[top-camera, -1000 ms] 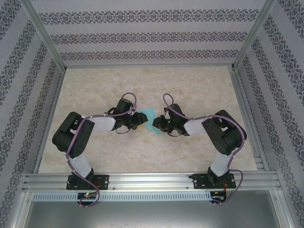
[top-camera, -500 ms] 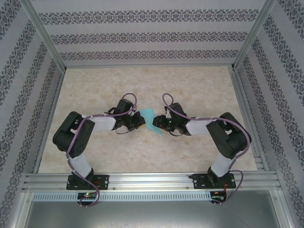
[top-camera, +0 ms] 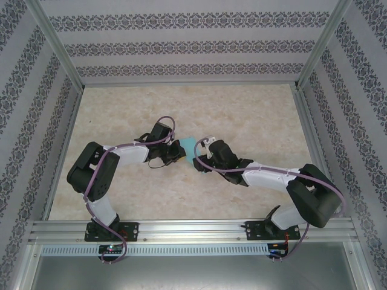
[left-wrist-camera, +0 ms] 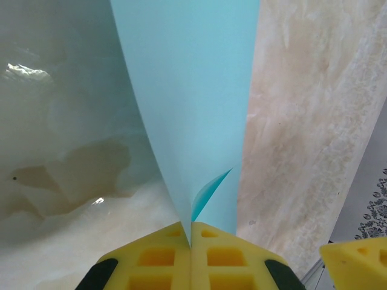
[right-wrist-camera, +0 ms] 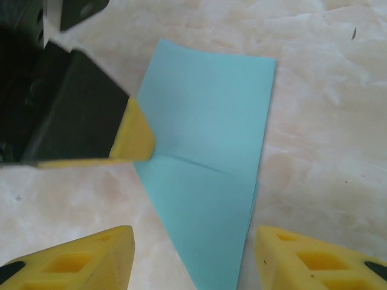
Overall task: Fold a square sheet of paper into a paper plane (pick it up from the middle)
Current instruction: Fold the wing for the fifth time at the center of the table.
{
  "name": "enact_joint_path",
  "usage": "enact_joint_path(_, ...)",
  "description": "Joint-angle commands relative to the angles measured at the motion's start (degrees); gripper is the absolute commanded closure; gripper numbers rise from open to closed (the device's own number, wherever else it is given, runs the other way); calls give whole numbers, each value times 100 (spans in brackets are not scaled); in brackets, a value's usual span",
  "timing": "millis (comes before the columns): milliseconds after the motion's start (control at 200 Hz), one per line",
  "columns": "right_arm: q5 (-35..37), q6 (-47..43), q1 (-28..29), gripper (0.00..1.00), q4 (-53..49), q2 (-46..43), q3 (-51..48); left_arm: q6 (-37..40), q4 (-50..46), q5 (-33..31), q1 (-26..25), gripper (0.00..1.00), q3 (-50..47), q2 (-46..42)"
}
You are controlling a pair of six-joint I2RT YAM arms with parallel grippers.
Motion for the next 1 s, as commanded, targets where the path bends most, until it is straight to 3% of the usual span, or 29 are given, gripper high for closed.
enact_joint_path(0,521,-792,152,46,136,193,-8,-94,-331,-38,-70,99,193,-183)
enact_joint_path(355,603,-1615,529,55,1319,1133,-7,-43,-627,-78,-71,99,316,-194)
enact_joint_path(689,486,-2065,610,57,1669,1649,83,-16,-760,-91,-68,99,400,-183)
enact_joint_path(994,807,-2234,650,61,2173,1833,86,-7,-844,-79,-63,98,403,-198)
